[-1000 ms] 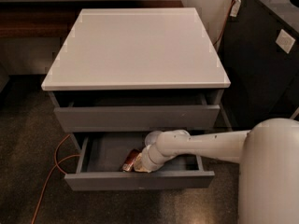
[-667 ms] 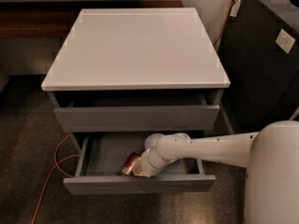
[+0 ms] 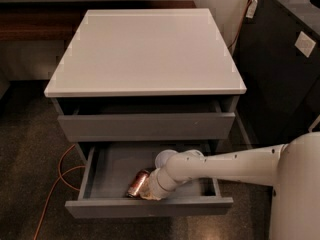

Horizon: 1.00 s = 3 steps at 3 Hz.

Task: Pick coke can from middle drawer and place on counter

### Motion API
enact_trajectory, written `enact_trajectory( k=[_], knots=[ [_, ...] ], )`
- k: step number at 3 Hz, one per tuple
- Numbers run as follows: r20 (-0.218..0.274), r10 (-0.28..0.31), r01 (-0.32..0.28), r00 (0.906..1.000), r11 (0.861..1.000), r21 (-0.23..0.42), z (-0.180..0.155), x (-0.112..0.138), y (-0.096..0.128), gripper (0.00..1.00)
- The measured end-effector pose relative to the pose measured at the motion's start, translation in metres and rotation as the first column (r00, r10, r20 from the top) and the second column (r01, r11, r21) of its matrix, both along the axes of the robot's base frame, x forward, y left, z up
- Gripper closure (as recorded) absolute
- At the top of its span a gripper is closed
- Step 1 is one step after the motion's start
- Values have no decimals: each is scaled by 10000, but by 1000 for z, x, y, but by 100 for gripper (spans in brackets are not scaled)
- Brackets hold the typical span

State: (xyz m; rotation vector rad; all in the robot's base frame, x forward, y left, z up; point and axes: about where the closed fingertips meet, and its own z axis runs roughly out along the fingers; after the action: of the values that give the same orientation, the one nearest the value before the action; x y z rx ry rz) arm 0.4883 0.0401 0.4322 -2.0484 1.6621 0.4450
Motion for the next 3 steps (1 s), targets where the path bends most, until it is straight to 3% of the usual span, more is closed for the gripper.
enact_trajectory(
  k=[2, 3],
  knots=[
    [8, 345, -345, 9994, 9993, -110, 6, -20, 2, 100],
    [136, 532, -527, 9985, 9980, -353, 11, -18, 5, 100]
  ],
)
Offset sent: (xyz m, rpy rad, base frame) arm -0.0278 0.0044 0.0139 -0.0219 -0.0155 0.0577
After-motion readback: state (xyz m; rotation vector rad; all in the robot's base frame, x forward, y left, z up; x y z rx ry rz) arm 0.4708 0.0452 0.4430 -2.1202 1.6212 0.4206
